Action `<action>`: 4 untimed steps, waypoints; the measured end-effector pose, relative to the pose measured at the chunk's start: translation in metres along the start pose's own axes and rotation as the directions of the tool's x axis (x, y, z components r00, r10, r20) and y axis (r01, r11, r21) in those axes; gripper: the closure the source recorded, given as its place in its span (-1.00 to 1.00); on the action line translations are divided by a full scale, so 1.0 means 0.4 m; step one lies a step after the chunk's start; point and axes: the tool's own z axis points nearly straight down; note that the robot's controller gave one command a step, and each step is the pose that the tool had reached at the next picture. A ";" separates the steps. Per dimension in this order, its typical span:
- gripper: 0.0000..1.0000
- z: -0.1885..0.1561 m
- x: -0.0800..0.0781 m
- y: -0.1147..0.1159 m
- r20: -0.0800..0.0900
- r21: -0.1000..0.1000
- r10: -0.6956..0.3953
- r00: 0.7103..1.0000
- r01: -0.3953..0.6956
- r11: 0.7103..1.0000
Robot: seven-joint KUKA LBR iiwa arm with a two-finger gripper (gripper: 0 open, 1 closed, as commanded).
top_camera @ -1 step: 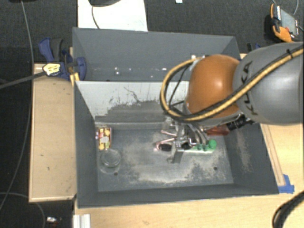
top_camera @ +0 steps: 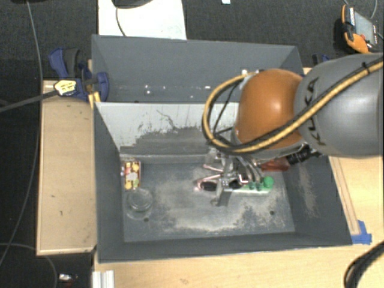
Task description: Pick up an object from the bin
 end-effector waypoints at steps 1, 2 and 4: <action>-1.00 -0.040 0.008 -0.001 -0.006 0.000 0.000 1.000 0.000 1.000; -1.00 0.179 -0.006 -0.077 0.002 0.000 -0.110 0.994 0.110 0.994; -1.00 0.152 0.019 -0.093 -0.003 0.000 -0.075 0.997 0.075 0.997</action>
Offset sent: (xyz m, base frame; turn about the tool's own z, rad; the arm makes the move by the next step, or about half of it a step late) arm 0.0018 -0.0383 -0.0936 -0.1291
